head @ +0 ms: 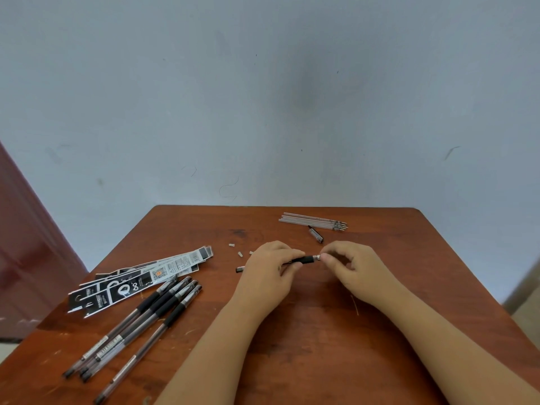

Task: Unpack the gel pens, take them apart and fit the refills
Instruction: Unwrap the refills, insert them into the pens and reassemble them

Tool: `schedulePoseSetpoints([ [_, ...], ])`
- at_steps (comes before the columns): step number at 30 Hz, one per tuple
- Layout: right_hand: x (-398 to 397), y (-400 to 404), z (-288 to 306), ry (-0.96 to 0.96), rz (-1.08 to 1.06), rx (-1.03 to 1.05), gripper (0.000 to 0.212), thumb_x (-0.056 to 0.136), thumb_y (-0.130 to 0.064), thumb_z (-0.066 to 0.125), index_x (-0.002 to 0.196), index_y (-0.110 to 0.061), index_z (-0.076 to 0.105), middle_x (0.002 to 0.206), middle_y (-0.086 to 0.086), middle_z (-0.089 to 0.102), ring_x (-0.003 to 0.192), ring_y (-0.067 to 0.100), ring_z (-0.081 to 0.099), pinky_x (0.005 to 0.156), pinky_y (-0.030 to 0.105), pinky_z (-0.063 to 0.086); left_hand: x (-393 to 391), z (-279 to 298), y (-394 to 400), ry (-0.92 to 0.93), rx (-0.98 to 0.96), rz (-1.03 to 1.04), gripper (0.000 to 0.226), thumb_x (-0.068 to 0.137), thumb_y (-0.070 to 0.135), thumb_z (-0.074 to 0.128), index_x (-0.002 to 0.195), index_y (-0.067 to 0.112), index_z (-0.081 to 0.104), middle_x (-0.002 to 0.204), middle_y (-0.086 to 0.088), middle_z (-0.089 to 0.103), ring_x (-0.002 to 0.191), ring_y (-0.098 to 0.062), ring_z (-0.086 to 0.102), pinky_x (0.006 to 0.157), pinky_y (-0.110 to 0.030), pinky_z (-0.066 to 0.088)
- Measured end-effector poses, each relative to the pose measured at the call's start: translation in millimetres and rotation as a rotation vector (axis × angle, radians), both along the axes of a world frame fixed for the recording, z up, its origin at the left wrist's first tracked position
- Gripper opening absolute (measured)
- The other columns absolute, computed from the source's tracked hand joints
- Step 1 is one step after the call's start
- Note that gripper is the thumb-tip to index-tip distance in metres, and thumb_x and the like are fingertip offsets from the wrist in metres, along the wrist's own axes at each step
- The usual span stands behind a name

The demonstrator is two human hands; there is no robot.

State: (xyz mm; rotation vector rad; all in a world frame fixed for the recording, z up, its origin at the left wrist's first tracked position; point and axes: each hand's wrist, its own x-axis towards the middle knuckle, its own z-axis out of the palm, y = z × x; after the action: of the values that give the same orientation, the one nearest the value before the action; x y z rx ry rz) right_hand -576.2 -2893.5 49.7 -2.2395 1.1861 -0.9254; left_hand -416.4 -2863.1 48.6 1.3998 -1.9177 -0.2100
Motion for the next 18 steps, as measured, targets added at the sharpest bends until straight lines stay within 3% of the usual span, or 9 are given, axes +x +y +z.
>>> schedulePoseSetpoints([
  [3, 0.5, -0.1, -0.3, 0.048, 0.008, 0.018, 0.03, 0.091, -0.02, 0.044, 0.064, -0.033, 0.047, 0.06, -0.012, 0.048, 0.052, 0.003, 0.041, 0.056, 0.011, 0.037, -0.2, 0.9, 0.3, -0.003, -0.013, -0.009, 0.024, 0.085, 0.01, 0.058, 0.108, 0.011, 0.066, 0.102, -0.006, 0.064, 0.099, -0.016, 0.054, 0.086, -0.014, 0.033],
  [7, -0.6, 1.7, 1.1, -0.04, 0.029, 0.028, 0.011, 0.085, -0.017, 0.054, 0.083, -0.027, 0.057, 0.075, -0.016, 0.057, 0.069, 0.002, 0.054, 0.066, 0.01, 0.041, 0.4, 2.2, -0.4, 0.03, -0.024, 0.003, 0.022, 0.084, 0.006, 0.06, 0.105, 0.008, 0.067, 0.098, -0.009, 0.066, 0.095, -0.019, 0.057, 0.082, -0.014, 0.032],
  [9, 0.5, 1.6, 0.5, -0.021, 0.038, -0.017, 0.015, 0.083, -0.011, 0.057, 0.089, -0.023, 0.062, 0.078, -0.02, 0.055, 0.075, 0.0, 0.055, 0.07, 0.007, 0.041, 0.5, 2.0, -0.2, 0.019, -0.021, -0.008, 0.023, 0.084, 0.007, 0.059, 0.106, 0.009, 0.067, 0.1, -0.009, 0.065, 0.097, -0.018, 0.056, 0.083, -0.014, 0.033],
  [12, 1.5, 0.9, 0.6, 0.04, 0.027, -0.089, 0.014, 0.084, -0.01, 0.055, 0.093, -0.009, 0.066, 0.075, -0.022, 0.05, 0.072, -0.004, 0.049, 0.069, 0.003, 0.038, 1.6, 1.2, -1.0, 0.005, -0.022, -0.019, 0.024, 0.084, 0.008, 0.059, 0.107, 0.009, 0.066, 0.101, -0.008, 0.065, 0.098, -0.017, 0.055, 0.083, -0.012, 0.032],
  [18, 0.4, -0.4, 1.8, 0.167, 0.082, -0.08, 0.018, 0.089, -0.017, 0.049, 0.095, -0.009, 0.064, 0.071, -0.019, 0.045, 0.068, -0.004, 0.043, 0.065, 0.004, 0.033, 3.4, 2.4, -2.5, -0.048, 0.035, -0.054, 0.024, 0.085, 0.008, 0.057, 0.108, 0.009, 0.065, 0.104, -0.007, 0.064, 0.101, -0.017, 0.053, 0.084, -0.01, 0.029],
])
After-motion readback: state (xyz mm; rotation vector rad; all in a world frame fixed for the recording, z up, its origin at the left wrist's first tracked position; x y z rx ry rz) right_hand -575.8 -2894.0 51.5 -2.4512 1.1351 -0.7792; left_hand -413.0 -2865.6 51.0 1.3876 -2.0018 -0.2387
